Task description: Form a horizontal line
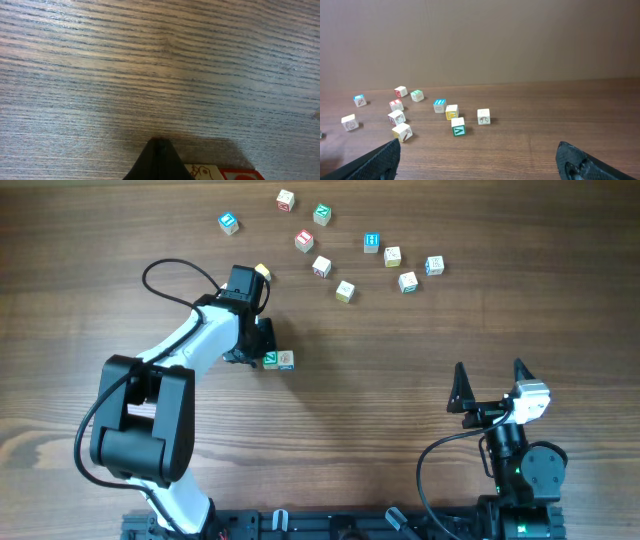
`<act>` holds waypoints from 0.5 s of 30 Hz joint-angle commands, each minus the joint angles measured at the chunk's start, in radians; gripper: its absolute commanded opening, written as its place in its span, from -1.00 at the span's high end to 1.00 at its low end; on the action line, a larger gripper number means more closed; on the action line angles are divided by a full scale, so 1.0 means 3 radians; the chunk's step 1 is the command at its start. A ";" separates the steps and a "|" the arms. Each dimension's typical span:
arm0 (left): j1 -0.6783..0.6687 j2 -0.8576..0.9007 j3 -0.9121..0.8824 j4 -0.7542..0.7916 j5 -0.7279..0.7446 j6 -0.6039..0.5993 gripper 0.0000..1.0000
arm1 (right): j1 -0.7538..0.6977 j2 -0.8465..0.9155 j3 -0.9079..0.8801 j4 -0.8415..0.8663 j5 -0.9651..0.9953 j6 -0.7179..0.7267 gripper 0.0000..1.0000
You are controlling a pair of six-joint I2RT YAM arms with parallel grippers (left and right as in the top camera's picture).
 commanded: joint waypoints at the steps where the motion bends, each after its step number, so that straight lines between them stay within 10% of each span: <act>1: 0.0000 0.0032 -0.0004 0.0010 0.0038 0.0104 0.92 | 0.0014 -0.0027 -0.0004 0.0017 -0.0043 -0.0032 -0.99; 7: 0.0004 0.0032 -0.0004 0.0464 -0.0465 0.0103 0.92 | 0.0014 -0.0027 -0.0004 0.0017 -0.0043 -0.0033 -0.99; 15: -0.0128 0.0032 -0.0004 0.0856 0.0126 0.0090 0.92 | 0.0014 -0.0027 -0.0004 0.0017 -0.0043 -0.0033 -0.99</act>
